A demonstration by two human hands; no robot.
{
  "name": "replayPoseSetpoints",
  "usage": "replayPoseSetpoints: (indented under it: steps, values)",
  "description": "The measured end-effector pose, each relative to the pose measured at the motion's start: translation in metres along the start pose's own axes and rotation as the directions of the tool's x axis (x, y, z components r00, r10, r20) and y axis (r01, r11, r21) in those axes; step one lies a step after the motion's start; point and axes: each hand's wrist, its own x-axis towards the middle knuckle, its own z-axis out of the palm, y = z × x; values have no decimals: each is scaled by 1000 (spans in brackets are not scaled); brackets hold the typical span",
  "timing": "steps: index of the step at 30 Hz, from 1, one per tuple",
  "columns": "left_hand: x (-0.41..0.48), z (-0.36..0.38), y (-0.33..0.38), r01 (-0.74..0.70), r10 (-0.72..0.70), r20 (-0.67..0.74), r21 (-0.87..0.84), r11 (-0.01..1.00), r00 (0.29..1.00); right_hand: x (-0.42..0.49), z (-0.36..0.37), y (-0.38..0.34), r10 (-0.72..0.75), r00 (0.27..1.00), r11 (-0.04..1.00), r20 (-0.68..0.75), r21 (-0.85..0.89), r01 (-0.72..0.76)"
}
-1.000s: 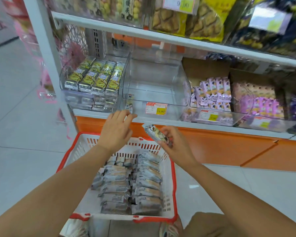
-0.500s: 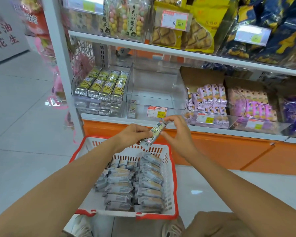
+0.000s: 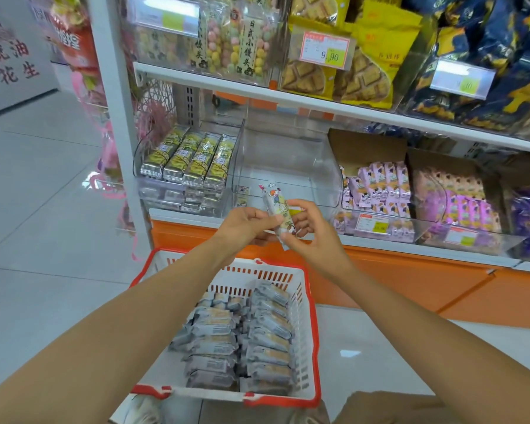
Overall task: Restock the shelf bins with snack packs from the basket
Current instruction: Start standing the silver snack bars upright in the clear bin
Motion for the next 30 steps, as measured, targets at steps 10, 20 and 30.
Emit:
replayPoseSetpoints:
  steps: [10, 20, 30]
  values:
    - [41, -79, -17, -245, 653, 160, 969, 40, 740, 99, -9, -2, 36, 998, 979, -58, -200, -47]
    - [72, -117, -55, -195, 627, 301, 952, -234, 719, 182, 22, 46, 336, 941, 811, 36, -519, -269]
    - [83, -119, -67, -175, 688, 315, 948, -267, 655, 198, 52, 63, 532, 808, 718, 253, -641, -272]
